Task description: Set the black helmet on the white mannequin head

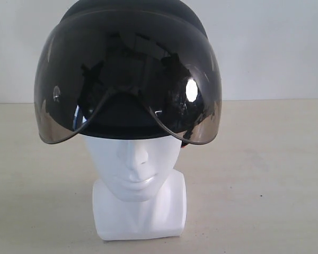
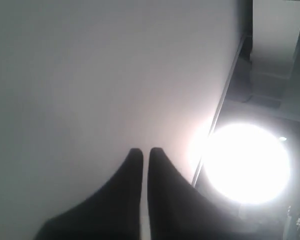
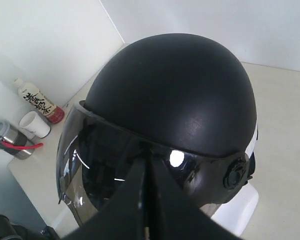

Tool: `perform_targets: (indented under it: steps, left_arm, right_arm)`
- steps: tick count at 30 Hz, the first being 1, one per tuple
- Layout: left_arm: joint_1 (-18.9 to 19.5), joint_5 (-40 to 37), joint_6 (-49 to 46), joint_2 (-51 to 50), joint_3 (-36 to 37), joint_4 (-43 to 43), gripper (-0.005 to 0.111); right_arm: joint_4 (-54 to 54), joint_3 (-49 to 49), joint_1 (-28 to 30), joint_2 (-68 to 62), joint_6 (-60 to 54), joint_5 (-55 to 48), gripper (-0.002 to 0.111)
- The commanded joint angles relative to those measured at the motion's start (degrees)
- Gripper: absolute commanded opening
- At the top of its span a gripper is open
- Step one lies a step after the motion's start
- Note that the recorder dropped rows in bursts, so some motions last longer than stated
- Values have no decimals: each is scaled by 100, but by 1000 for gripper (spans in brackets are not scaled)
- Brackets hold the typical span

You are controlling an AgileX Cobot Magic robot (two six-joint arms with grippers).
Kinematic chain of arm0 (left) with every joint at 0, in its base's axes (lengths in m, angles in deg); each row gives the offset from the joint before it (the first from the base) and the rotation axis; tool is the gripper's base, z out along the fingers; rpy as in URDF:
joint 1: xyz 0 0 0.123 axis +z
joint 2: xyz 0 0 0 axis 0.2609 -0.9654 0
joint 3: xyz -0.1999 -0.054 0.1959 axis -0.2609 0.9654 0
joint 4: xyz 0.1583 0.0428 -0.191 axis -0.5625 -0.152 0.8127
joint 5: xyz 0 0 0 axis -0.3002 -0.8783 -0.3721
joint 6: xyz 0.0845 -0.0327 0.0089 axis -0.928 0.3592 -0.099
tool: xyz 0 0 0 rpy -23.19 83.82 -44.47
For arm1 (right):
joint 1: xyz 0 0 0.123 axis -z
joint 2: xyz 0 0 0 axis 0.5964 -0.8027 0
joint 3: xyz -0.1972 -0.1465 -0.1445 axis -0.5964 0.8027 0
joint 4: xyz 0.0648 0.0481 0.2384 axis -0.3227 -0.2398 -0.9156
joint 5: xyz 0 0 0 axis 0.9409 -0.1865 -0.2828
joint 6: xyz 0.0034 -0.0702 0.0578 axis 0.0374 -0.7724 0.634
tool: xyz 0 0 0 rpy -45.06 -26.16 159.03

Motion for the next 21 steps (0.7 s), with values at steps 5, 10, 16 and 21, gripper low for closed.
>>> perform_targets:
  steps: [5,10,16,21]
  left_arm:
    - [-26,1405,38,12,127,-2920,4]
    - [-26,1855,9,12,168,-3039,4]
    - [-26,1855,38,12,256,-3159,4]
    - [-26,1855,-187,24,256,-3065,4]
  right_arm:
    - [25,-29,0,40,-7,51,0]
    - [25,-29,0,40,-7,51,0]
    - [25,-29,0,40,-7,51,0]
    - [25,-29,0,40,-7,51,0]
